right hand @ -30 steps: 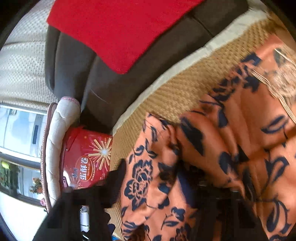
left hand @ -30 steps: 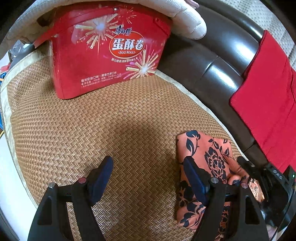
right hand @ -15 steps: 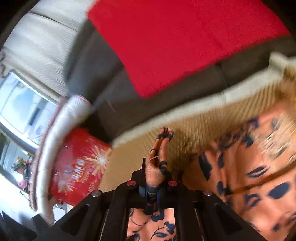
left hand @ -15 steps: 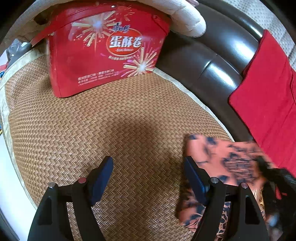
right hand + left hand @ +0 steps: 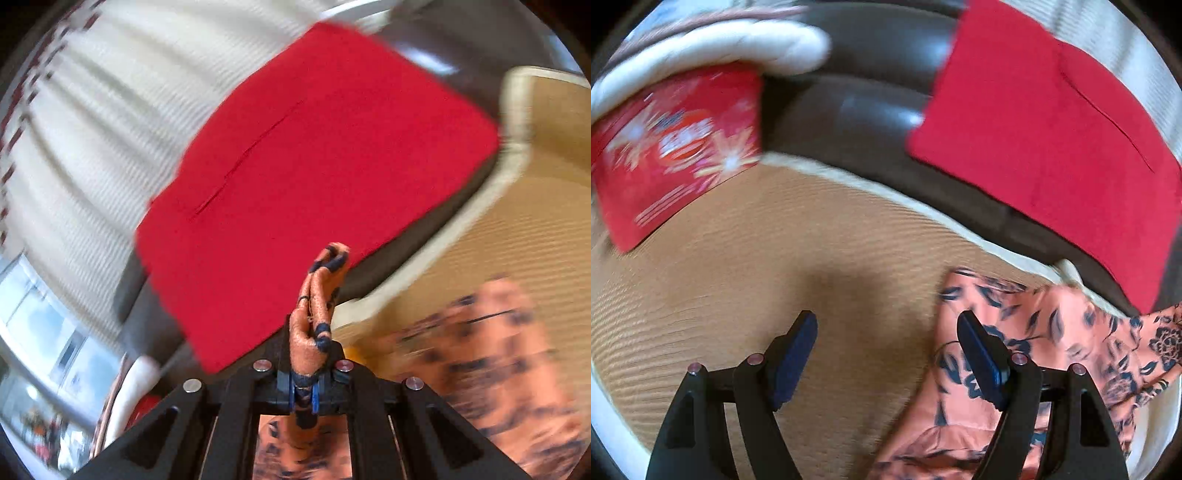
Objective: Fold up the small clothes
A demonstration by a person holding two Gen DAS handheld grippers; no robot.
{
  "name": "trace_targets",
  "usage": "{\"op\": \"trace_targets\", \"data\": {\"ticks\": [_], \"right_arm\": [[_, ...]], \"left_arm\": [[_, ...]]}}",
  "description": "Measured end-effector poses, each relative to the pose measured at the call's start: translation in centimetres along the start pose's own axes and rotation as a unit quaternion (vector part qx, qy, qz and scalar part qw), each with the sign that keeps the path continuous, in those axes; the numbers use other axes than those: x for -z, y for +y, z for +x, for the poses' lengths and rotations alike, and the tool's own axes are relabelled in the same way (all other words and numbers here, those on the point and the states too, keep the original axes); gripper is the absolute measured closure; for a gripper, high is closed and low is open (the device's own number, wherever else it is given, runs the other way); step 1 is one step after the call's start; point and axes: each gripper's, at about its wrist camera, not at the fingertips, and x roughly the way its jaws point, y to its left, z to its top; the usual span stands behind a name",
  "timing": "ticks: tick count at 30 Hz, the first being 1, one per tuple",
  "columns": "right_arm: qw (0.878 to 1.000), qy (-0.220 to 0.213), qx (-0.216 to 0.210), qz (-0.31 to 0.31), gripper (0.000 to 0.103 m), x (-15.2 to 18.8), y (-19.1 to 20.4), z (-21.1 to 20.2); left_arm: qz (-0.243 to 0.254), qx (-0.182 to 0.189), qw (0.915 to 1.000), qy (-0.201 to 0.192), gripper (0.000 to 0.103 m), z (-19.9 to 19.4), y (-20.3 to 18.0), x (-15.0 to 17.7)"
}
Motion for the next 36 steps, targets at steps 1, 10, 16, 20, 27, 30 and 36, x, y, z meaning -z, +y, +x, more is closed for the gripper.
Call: {"op": "trace_targets", "data": {"ticks": [1, 10, 16, 20, 27, 30, 36], "right_arm": [[1.0, -0.004, 0.011, 0.01, 0.097, -0.2, -1.3, -0.4], [0.987, 0.072, 0.083, 0.115, 0.097, 0.4, -13.3, 2.0], [0.978, 0.115, 0.085, 0.155, 0.091, -0.7, -16.5, 1.4], [0.983, 0.071, 0.133, 0.109, 0.091, -2.8, -16.8, -0.8], [0.992, 0.11, 0.055, 0.003, 0.091, -3.6, -13.6, 0.9], [0.979, 0.191, 0.069, -0.026, 0.091, -2.0, -13.4, 3.4], [0.958, 0.274, 0.084, -0.02, 0.093, -0.6, -15.4, 5.0]], "left_arm": [[0.013, 0.004, 0.9999, -0.002, 0.024, 0.1, -1.2, 0.2], [0.106, -0.006, 0.9943, 0.005, 0.024, 1.8, -7.8, 2.4], [0.123, -0.018, 0.9921, 0.021, 0.024, 3.8, -9.6, 3.0], [0.151, -0.019, 0.988, 0.028, 0.024, 4.5, -11.4, 4.0], [0.208, -0.002, 0.9775, 0.035, 0.024, 4.4, -15.3, 6.8], [0.231, -0.003, 0.9716, 0.048, 0.024, 4.9, -16.1, 7.8], [0.236, 0.006, 0.9693, 0.069, 0.024, 5.5, -15.8, 7.8]]}}
